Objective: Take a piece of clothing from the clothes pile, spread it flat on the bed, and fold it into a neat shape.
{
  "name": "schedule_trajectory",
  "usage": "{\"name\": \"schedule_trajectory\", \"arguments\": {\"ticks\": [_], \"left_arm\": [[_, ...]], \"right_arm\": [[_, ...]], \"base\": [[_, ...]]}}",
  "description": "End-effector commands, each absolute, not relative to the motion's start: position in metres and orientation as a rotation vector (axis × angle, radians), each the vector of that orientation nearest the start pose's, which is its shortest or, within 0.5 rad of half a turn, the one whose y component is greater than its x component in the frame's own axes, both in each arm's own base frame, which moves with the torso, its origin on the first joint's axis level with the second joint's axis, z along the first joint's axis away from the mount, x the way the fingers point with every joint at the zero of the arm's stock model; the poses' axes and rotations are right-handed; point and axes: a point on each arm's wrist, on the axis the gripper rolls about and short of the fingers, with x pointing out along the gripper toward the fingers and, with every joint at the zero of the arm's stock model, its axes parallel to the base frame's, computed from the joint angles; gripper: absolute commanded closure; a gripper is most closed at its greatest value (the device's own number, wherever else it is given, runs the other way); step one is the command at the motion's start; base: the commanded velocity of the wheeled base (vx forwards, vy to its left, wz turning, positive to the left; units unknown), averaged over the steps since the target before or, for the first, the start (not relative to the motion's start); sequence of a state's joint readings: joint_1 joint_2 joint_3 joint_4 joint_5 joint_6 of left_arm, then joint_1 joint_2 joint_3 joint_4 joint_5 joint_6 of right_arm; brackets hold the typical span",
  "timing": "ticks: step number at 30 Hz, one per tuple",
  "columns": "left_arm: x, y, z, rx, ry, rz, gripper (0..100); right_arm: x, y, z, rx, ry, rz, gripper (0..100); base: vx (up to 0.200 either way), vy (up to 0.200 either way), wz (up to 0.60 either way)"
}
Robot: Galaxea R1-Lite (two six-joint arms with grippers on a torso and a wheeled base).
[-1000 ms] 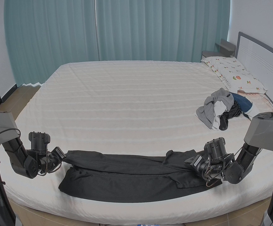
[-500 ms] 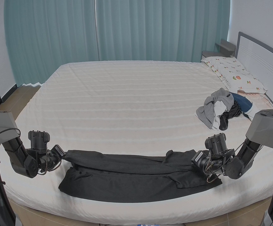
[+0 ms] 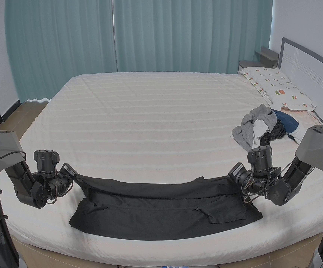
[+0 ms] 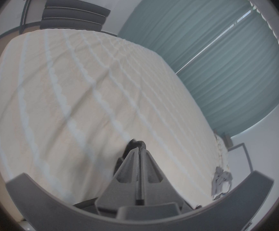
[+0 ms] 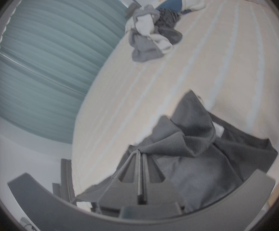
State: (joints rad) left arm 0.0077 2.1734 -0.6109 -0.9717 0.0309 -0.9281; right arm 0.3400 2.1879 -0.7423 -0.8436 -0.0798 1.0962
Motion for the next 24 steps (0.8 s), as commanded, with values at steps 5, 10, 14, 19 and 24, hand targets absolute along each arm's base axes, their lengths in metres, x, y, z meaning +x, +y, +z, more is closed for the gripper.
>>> {"name": "schedule_trajectory", "arguments": {"ticks": [5,10,14,19,24], "left_arm": [[0.344,0.003,0.02,-0.978,0.426,0.3,100],[0.342,0.003,0.015,-0.97,0.432,0.298,100],[0.336,0.003,0.008,-0.935,0.469,0.302,100],[0.325,0.002,0.001,-0.844,0.527,0.292,100],[0.313,0.002,-0.006,-0.738,0.586,0.278,100]], "right_arm": [[0.356,0.109,0.04,0.995,0.346,-0.049,100],[0.343,0.105,0.006,0.846,0.401,-0.048,100],[0.329,0.102,-0.01,0.739,0.459,-0.054,100],[0.313,0.097,-0.016,0.697,0.511,-0.071,100],[0.305,0.098,-0.025,0.644,0.56,-0.072,100]], "base": [[0.0,0.0,0.0],[0.0,0.0,0.0],[0.0,0.0,0.0],[0.0,0.0,0.0],[0.0,0.0,0.0]]}}
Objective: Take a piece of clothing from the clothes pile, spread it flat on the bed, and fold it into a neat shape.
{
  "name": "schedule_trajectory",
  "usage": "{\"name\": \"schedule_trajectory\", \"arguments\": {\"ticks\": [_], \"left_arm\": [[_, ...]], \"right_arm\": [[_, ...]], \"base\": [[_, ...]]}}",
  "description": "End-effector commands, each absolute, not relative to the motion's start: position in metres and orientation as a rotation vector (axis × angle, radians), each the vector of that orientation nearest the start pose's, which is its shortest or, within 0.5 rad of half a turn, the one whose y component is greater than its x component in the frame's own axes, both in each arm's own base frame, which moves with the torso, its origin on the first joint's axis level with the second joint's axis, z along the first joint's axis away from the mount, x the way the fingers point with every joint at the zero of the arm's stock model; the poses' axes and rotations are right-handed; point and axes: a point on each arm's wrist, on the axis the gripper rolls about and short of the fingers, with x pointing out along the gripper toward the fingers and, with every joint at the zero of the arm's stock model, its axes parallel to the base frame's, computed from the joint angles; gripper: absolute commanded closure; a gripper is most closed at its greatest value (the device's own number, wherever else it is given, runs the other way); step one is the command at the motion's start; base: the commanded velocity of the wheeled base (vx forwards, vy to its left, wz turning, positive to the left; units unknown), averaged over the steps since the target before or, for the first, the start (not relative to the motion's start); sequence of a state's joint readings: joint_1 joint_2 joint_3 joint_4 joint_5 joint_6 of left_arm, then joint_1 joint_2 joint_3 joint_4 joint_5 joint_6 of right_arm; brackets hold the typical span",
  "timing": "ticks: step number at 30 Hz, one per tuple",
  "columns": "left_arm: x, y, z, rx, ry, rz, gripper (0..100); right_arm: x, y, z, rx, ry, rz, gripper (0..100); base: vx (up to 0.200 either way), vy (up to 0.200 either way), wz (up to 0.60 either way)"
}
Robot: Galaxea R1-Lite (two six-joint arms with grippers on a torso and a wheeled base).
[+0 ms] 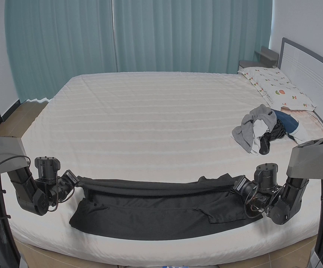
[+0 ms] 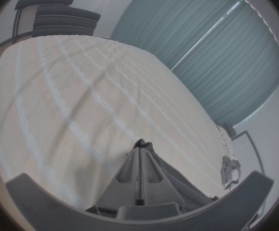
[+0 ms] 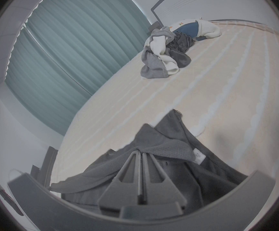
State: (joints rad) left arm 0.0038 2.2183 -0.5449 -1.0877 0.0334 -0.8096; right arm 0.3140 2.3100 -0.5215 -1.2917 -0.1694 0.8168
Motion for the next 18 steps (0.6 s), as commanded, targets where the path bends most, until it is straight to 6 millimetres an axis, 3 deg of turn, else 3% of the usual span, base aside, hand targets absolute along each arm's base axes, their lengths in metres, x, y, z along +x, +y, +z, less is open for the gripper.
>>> {"name": "schedule_trajectory", "arguments": {"ticks": [1,8,18], "left_arm": [[0.312,0.002,-0.008,-0.721,0.599,0.274,100],[0.303,-0.003,-0.02,-0.666,0.664,0.264,100],[0.296,-0.004,-0.023,-0.604,0.698,0.253,100]], "right_arm": [[0.304,0.098,-0.029,0.638,0.572,-0.073,100],[0.3,0.098,-0.046,0.568,0.626,-0.08,100],[0.297,0.097,-0.045,0.558,0.63,-0.087,100]], "base": [[0.0,0.0,0.0],[0.0,0.0,0.0],[0.0,0.0,0.0]]}}
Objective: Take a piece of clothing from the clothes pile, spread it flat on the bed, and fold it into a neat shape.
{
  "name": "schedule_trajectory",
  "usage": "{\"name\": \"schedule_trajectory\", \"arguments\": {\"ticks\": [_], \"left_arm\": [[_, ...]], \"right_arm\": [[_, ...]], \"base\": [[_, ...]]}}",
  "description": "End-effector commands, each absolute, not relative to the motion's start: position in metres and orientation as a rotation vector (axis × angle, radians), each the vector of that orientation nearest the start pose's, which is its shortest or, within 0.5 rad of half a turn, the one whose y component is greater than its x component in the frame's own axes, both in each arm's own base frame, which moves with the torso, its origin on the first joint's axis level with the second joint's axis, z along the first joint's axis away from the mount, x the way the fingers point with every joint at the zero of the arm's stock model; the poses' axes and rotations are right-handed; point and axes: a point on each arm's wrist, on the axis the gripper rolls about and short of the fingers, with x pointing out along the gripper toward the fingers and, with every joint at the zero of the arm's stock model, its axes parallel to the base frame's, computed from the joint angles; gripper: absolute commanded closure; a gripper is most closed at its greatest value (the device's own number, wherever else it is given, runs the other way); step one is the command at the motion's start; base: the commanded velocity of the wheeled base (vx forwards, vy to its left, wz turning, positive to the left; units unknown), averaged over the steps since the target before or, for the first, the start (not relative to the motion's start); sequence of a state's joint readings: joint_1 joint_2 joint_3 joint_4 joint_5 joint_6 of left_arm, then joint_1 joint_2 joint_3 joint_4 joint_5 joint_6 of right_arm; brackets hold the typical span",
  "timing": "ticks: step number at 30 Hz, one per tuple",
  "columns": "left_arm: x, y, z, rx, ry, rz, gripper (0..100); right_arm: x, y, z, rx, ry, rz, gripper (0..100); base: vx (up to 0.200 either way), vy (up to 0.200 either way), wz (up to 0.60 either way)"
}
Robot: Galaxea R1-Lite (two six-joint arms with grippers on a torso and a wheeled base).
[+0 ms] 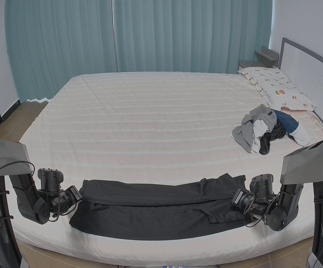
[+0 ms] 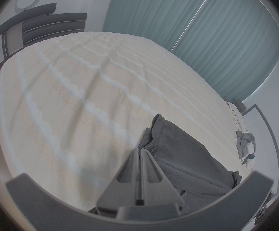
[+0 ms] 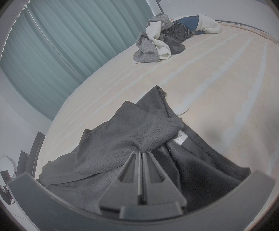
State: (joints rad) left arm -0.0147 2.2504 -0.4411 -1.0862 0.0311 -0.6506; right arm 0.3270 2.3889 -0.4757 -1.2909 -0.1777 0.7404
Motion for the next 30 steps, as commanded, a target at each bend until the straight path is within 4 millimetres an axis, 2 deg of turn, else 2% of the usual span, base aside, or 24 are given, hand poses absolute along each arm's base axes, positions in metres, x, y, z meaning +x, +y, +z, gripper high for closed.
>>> {"name": "schedule_trajectory", "arguments": {"ticks": [1,8,21,22,23,26,27,30], "left_arm": [[0.294,-0.004,-0.023,-0.603,0.702,0.254,100],[0.285,-0.006,-0.026,-0.532,0.744,0.234,100],[0.284,-0.006,-0.027,-0.527,0.746,0.236,100],[0.284,-0.006,-0.026,-0.527,0.744,0.236,100],[0.284,-0.006,-0.025,-0.528,0.74,0.235,0],[0.284,-0.005,-0.017,-0.529,0.717,0.229,0],[0.282,-0.005,-0.007,-0.534,0.694,0.22,0],[0.282,-0.004,-0.001,-0.536,0.673,0.216,0]], "right_arm": [[0.298,0.097,-0.043,0.56,0.618,-0.087,100],[0.294,0.096,-0.037,0.56,0.611,-0.087,100],[0.288,0.094,-0.041,0.519,0.638,-0.086,100],[0.288,0.094,-0.041,0.513,0.642,-0.083,0],[0.287,0.094,-0.041,0.511,0.643,-0.083,0],[0.288,0.094,-0.038,0.513,0.634,-0.082,0],[0.288,0.093,-0.029,0.524,0.606,-0.074,0],[0.288,0.09,-0.013,0.547,0.562,-0.061,0]], "base": [[0.0,0.0,0.0],[0.0,0.0,0.0],[0.0,0.0,0.0],[0.0,0.0,0.0],[0.0,0.0,0.0],[0.0,0.0,0.0],[0.0,0.0,0.0],[0.0,0.0,0.0]]}}
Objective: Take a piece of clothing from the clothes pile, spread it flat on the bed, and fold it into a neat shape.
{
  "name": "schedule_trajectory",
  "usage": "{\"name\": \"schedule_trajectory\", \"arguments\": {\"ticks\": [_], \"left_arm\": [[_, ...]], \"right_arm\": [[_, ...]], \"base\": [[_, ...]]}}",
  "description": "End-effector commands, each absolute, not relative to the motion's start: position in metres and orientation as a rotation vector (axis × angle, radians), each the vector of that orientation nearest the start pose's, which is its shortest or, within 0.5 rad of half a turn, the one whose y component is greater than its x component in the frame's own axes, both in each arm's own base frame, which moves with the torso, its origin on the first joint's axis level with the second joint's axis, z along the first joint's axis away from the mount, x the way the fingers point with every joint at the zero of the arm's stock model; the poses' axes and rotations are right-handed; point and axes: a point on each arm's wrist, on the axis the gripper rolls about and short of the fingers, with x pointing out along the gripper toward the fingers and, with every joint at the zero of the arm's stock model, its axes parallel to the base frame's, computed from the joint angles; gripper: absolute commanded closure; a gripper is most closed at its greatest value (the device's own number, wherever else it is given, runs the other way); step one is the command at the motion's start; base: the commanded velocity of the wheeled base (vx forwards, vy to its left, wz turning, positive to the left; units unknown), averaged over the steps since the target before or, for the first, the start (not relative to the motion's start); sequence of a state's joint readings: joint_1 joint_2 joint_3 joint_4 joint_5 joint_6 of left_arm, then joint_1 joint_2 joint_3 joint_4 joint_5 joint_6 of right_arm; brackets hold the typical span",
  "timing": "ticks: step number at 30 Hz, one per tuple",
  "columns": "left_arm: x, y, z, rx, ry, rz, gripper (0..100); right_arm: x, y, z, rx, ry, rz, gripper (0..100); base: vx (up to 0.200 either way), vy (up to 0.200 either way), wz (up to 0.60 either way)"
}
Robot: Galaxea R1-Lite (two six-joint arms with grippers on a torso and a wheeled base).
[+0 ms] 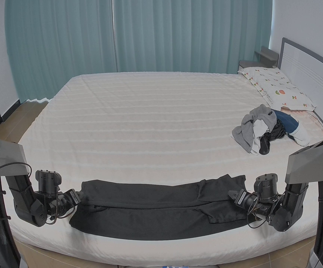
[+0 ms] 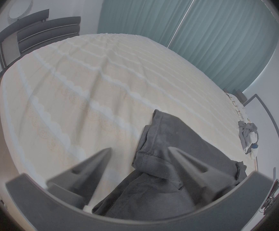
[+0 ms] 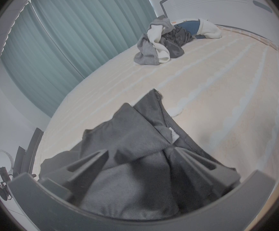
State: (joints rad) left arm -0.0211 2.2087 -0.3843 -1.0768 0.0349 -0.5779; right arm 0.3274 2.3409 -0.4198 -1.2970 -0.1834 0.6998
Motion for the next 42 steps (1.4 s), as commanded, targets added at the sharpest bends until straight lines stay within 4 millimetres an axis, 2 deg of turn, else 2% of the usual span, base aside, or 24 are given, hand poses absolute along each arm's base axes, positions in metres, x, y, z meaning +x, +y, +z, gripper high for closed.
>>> {"name": "schedule_trajectory", "arguments": {"ticks": [1,3,6,11,14,17,20,37,38,42], "left_arm": [[0.282,-0.004,-0.001,-0.536,0.673,0.216,0],[0.285,-0.003,0.002,-0.546,0.652,0.216,0],[0.291,-0.003,0.003,-0.565,0.633,0.215,0],[0.313,-0.004,0.005,-0.709,0.571,0.241,0],[0.333,-0.003,-0.009,-0.766,0.561,0.26,0],[0.343,-0.003,-0.023,-0.766,0.574,0.266,0],[0.352,-0.003,-0.027,-0.77,0.56,0.262,0],[0.365,-0.006,-0.038,-0.779,0.569,0.231,0],[0.365,-0.006,-0.038,-0.779,0.569,0.231,100],[0.363,-0.006,-0.039,-0.782,0.58,0.226,100]], "right_arm": [[0.288,0.09,-0.013,0.547,0.562,-0.061,0],[0.29,0.083,0.0,0.574,0.518,-0.065,0],[0.295,0.075,0.005,0.593,0.491,-0.082,0],[0.301,0.067,0.0,0.613,0.511,-0.067,0],[0.308,0.064,-0.004,0.654,0.517,-0.062,0],[0.317,0.058,-0.013,0.72,0.534,-0.057,0],[0.325,0.048,-0.022,0.765,0.556,-0.061,0],[0.326,0.047,-0.028,0.768,0.565,-0.061,0],[0.326,0.047,-0.028,0.768,0.565,-0.061,0],[0.326,0.047,-0.029,0.769,0.566,-0.062,0]], "base": [[0.0,0.0,0.0],[0.0,0.0,0.0],[0.0,0.0,0.0],[0.0,0.0,0.0],[0.0,0.0,0.0],[0.0,0.0,0.0],[0.0,0.0,0.0],[0.0,0.0,0.0],[0.0,0.0,0.0],[0.0,0.0,0.0]]}}
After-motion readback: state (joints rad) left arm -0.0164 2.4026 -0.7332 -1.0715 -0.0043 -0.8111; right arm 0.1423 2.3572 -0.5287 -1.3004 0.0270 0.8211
